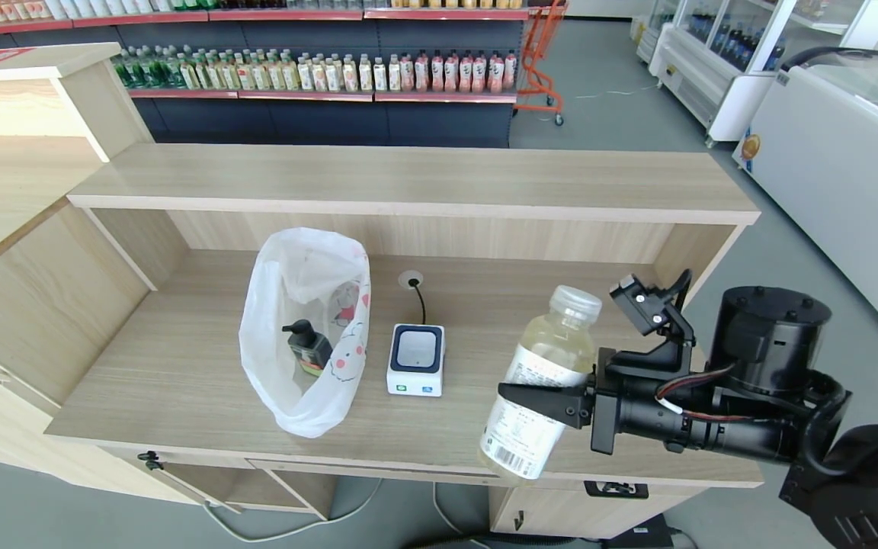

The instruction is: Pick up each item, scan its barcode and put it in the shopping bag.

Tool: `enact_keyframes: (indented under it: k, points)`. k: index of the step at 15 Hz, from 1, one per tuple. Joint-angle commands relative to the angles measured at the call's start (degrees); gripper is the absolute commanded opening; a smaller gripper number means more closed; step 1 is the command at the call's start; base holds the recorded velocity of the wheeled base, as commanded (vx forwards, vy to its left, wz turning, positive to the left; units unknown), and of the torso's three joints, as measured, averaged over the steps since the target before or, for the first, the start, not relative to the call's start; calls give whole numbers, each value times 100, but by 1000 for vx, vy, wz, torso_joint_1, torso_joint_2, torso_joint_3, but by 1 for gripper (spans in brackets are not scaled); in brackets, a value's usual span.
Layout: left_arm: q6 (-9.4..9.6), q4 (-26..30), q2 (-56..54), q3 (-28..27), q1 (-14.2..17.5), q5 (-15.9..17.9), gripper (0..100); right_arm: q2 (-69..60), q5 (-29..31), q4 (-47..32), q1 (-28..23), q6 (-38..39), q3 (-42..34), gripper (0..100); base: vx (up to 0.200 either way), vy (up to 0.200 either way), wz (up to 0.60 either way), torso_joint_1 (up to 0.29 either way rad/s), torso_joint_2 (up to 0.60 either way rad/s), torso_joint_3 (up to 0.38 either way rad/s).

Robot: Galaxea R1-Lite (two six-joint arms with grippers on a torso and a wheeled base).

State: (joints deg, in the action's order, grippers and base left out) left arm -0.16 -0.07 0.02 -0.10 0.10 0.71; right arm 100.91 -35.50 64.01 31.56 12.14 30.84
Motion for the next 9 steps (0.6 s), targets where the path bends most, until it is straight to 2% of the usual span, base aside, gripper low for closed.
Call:
enact_keyframes:
  k: [1, 6, 9]
  points:
    - [-2, -1, -2, 1, -1, 0, 100, -45, -1, 6, 87, 60, 1, 0, 0, 0, 0, 0, 0, 0]
    - [-2, -1, -2, 1, -1, 0, 100, -379, -1, 6, 175, 649, -8, 0, 0, 0, 0, 0, 0, 0]
    - [-2, -1, -2, 1, -1, 0, 100, -538, 17, -3, 175, 693, -105, 0, 0, 0, 0, 0, 0, 0]
